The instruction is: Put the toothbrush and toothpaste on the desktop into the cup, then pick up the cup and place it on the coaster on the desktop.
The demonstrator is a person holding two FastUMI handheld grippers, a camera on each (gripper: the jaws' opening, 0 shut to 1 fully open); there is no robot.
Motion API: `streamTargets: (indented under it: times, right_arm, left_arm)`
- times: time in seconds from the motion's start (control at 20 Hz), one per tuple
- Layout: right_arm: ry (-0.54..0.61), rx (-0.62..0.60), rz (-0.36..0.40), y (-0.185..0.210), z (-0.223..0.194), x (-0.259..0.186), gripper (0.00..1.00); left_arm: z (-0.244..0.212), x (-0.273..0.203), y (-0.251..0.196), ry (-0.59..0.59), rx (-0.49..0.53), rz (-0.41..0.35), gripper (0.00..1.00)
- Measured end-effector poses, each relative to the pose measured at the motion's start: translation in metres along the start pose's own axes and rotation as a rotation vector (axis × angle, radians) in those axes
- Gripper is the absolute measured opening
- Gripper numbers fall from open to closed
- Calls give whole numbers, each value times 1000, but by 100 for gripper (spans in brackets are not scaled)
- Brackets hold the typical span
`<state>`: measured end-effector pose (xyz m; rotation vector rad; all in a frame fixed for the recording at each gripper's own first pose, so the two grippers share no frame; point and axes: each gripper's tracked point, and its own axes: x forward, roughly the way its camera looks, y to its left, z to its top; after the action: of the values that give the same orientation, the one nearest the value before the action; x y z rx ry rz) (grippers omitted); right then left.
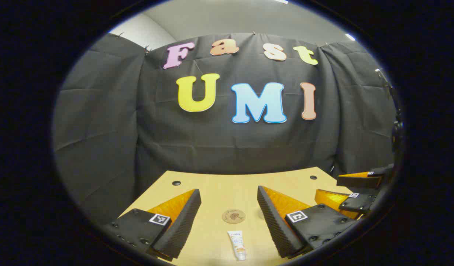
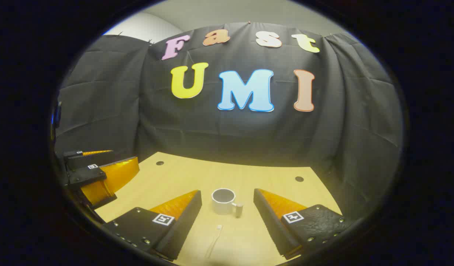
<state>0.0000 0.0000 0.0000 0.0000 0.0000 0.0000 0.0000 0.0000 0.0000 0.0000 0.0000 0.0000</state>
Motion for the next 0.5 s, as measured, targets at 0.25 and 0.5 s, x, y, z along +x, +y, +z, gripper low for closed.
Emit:
streamTargets:
  times: [0.25,0.5]
  right_arm:
    - [-6,-23,42,13,0,-3,91]
    - [-2,-21,44,14,-1,-4,89]
  left_arm:
    - [-2,-11,7,-2,8,33,98]
    - [-7,-12,6,11,8,34,98]
